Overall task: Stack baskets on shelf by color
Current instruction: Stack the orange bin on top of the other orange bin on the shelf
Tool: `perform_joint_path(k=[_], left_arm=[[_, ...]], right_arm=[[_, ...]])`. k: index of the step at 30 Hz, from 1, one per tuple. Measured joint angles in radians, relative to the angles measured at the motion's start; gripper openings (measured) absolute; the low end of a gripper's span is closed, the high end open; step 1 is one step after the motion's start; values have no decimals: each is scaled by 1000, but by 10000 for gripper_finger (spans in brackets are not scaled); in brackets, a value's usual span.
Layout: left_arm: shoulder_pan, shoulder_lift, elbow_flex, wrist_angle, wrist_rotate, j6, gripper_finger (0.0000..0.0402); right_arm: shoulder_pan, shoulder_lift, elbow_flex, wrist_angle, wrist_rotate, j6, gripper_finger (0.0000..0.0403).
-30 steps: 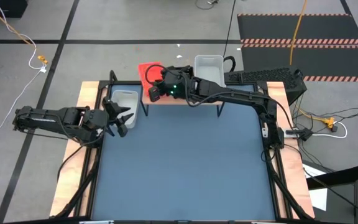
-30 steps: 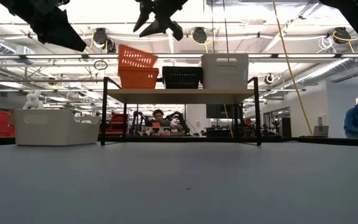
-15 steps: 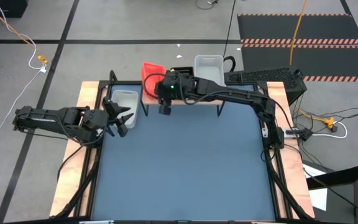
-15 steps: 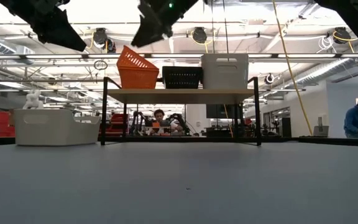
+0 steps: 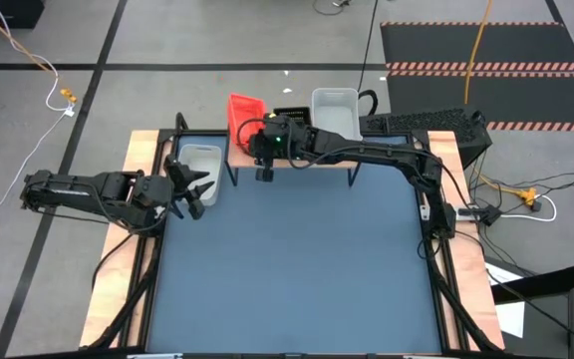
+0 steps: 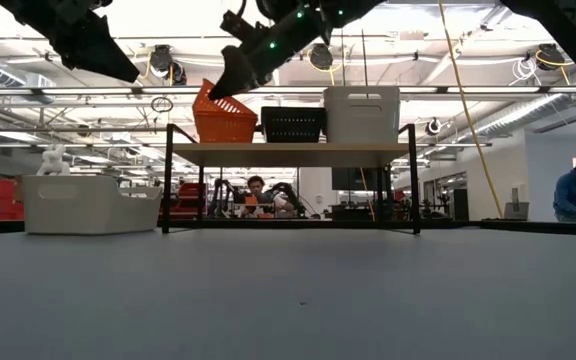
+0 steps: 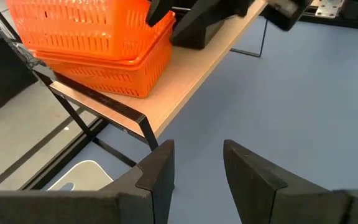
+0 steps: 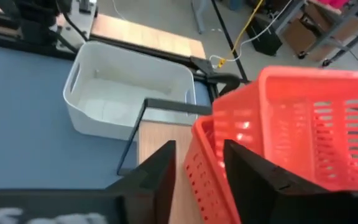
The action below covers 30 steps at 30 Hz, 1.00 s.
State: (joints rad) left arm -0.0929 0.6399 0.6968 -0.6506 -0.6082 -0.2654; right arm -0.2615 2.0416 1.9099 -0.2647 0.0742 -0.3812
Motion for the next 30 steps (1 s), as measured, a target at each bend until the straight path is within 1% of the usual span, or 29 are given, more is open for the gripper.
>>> perform_joint_path(k=[4, 7, 9, 12, 14, 16, 18, 20, 22, 27, 30], left_arm=[[0, 0, 0, -5, 0, 7, 140], [0, 0, 0, -5, 0, 9, 140], [0, 0, 0, -5, 0, 10, 140], [0, 0, 0, -4, 0, 10, 140], [1, 0, 0, -4, 0, 9, 140], [1, 0, 0, -4, 0, 9, 140], [1, 0, 0, -4, 0, 2, 140], [1, 0, 0, -3, 0, 2, 140], [1, 0, 0, -3, 0, 4, 140], [1, 0, 0, 2, -15, 8, 140], [1, 0, 0, 17, -36, 9, 140]], right_arm=[[10, -19, 0, 3, -20, -45, 89], [28, -45, 0, 42, -21, -120, 83], [31, -63, 0, 67, -21, -187, 91], [14, -65, 4, 90, -26, -271, 120], [-3, -60, 2, 73, -29, -268, 145], [-21, -58, 0, 38, -60, -251, 171], [-35, -58, 0, 48, -74, -221, 195], [-50, -59, 0, 72, -65, -197, 212], [-71, -59, 0, 74, -87, -193, 219], [-123, -59, 0, 18, -246, -129, 214], [-140, -59, 0, 17, -261, -67, 205]])
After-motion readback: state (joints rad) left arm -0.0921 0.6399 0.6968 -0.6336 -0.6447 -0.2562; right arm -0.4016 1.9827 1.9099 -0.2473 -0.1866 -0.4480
